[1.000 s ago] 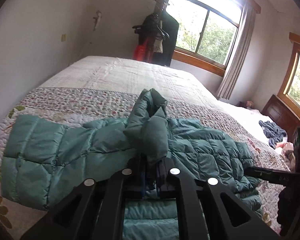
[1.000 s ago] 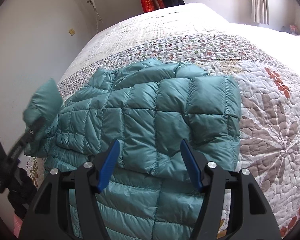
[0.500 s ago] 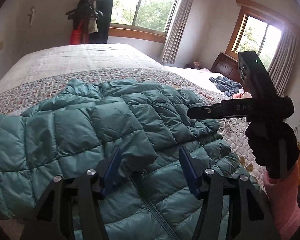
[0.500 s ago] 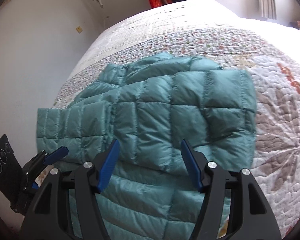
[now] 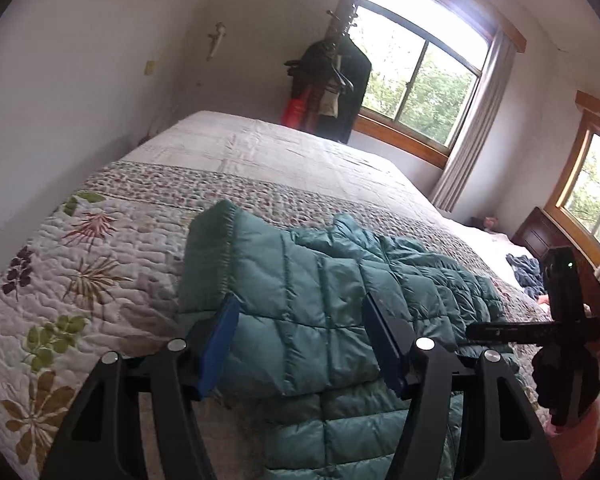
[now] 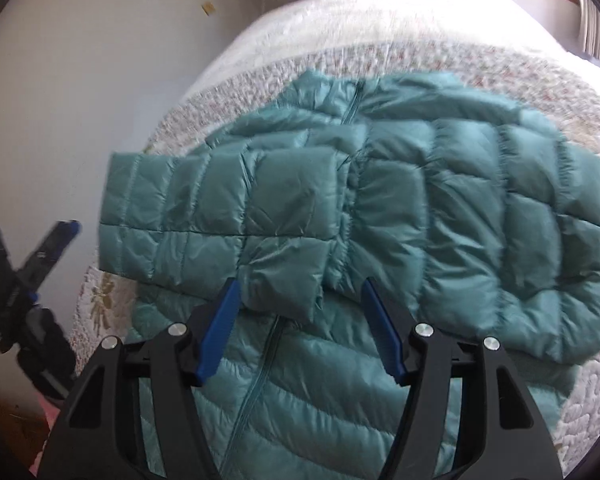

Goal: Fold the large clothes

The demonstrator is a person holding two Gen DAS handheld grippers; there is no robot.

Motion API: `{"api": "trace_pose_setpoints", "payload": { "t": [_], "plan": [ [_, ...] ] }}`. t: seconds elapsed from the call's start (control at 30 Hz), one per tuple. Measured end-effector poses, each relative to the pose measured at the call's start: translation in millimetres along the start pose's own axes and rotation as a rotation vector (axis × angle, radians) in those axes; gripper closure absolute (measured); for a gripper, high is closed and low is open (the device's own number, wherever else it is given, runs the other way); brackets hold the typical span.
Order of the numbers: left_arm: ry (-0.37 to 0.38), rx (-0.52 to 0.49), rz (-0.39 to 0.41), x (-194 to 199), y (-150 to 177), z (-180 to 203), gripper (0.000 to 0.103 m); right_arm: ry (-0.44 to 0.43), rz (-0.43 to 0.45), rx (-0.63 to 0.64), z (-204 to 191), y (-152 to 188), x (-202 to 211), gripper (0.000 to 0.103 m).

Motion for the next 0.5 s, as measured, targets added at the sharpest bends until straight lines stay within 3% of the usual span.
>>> {"api": "trace_pose_setpoints", "payload": {
  "t": [0.13, 0.23, 0.33, 0.5],
  "plan": [
    [0.016, 0.032, -0.003, -1, 0, -6, 0.039, 0.000, -0.057, -0.054, 3, -13, -34, 0.071],
    [0.009, 0.027, -0.006, -3, 1, -10, 0.039, 0.026, -0.059, -0.037, 2, -10, -34, 0.090],
    [-0.012, 0.015, -0.003, -8, 2, -12, 0.038, 0.006, -0.014, -0.045, 4, -7, -11, 0.095],
    [-0.010, -0.009, -0.020, -21, 0, -6, 0.038, 0.081, 0.123, -0.076, 24, 0, 58, 0.096]
  ]
}}
Point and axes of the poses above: each gripper's, at about its wrist camera, not at the fingertips, and x roughly against the way its jaws point, z to its right, y to its underside, the point moved 2 cm from there along -x, roughly the way its jaws point, and after that the axes turned 10 degrees about -y, right-handed, at the moved point
